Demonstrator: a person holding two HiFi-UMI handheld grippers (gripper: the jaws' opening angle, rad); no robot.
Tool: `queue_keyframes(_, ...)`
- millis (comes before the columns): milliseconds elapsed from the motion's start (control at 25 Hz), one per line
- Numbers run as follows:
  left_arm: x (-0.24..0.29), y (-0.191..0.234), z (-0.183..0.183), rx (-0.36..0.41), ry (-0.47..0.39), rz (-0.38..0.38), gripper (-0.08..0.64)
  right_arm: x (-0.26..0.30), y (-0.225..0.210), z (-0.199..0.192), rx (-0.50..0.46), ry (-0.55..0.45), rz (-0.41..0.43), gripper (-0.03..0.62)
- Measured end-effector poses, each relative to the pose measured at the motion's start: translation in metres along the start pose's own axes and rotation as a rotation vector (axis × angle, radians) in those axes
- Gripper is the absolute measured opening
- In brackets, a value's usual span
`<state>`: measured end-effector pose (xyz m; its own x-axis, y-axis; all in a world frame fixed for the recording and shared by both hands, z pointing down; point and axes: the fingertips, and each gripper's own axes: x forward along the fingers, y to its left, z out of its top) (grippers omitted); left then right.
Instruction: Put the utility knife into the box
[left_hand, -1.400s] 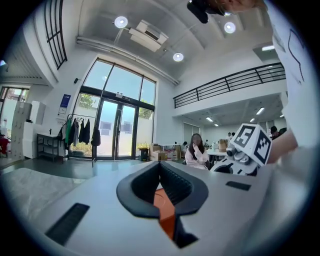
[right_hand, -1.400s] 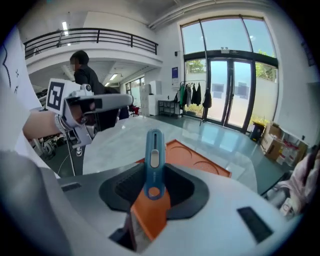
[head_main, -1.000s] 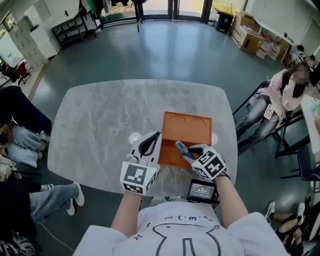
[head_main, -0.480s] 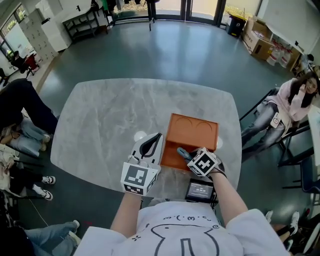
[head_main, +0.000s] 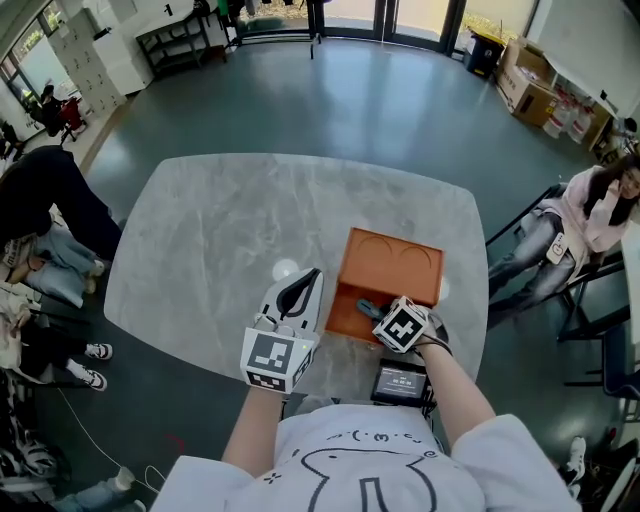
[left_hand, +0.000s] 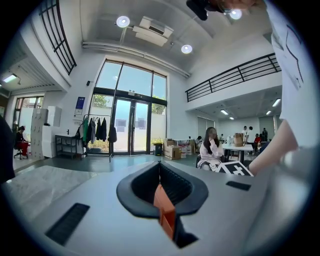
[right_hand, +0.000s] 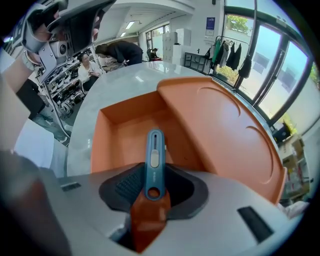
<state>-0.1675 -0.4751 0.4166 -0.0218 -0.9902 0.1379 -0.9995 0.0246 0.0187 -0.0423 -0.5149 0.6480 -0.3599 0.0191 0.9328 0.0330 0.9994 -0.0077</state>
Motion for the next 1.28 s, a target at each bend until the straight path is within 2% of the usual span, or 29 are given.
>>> queue_keyframes(360,-0.008,0.004,-0.001,-0.008,0.007,-0.011,0.015,0.001,0.003,0.003,0.003,0.015,-0.014,0.137)
queue_keyframes(520,-0.009,-0.001,-0.002,-0.009,0.005,-0.04,0.015,-0.003,0.001,-0.004,0.04,0.001,-0.025,0.203)
queue_keyframes(680,-0.014,0.0,-0.008,-0.008,0.003,-0.085,0.015,-0.012,0.002,-0.006,0.091,-0.037,-0.064,0.219)
queue_keyframes(1080,-0.018,-0.012,-0.003,0.027,-0.016,-0.203,0.015,-0.069,0.006,0.015,0.269,-0.289,-0.196,0.218)
queue_keyframes(1280,-0.019,-0.024,0.003,0.025,-0.034,-0.233,0.015,-0.108,0.012,0.029,0.318,-0.476,-0.24,0.165)
